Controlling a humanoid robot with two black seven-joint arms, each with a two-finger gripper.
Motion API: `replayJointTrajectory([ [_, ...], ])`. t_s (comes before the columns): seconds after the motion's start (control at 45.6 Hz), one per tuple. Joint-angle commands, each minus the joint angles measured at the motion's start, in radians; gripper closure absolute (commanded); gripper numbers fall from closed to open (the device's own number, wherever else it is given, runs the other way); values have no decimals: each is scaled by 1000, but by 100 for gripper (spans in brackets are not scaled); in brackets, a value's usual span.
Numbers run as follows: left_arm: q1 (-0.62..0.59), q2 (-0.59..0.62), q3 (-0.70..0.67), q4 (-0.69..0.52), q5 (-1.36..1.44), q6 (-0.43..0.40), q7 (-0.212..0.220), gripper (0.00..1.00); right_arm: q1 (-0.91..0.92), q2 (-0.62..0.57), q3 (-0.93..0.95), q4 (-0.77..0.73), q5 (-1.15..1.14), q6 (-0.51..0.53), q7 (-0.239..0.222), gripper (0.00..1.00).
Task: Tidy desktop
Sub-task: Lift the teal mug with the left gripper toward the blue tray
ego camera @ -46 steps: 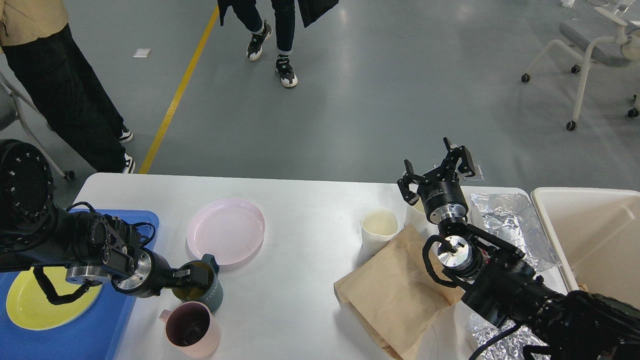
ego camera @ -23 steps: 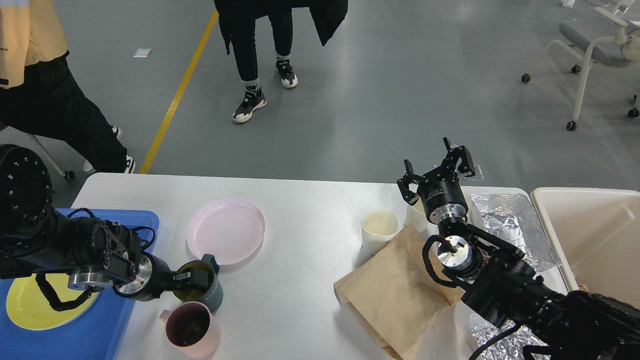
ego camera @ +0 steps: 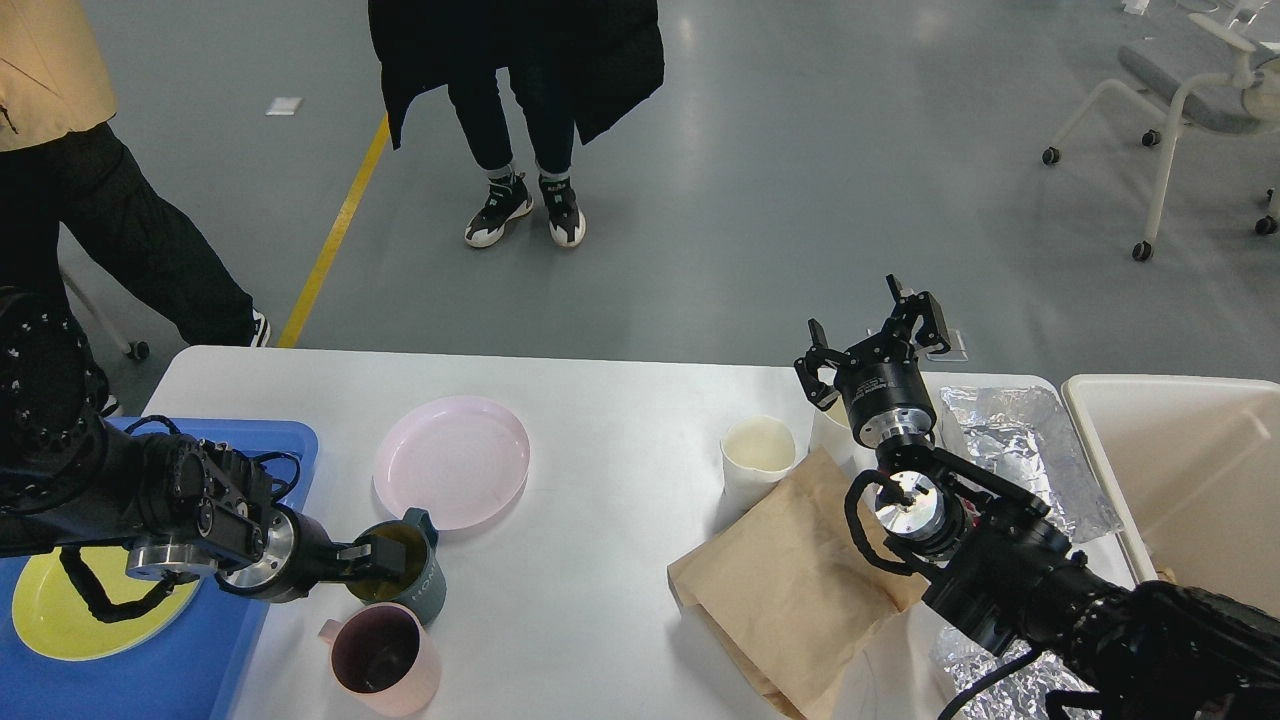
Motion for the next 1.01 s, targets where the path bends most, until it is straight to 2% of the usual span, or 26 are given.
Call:
replayJointTrajectory([
  [0.0,5,2,-2,1,-1,23,0,1,0,0,0,0,0,0,0,0],
  [0.307,28,3,-2,8,-1,34,0,1,0,0,0,0,0,0,0,0],
  [0.702,73,2,-45,8,-2,153,11,1,0,0,0,-2,0,0,0,0],
  [0.811,76,3,-45,8,-2,155,12,2,0,0,0,-2,0,0,0,0],
  [0.987,85,3,-45,9,-2,158,16,8,0,0,0,0,-1,0,0,0],
])
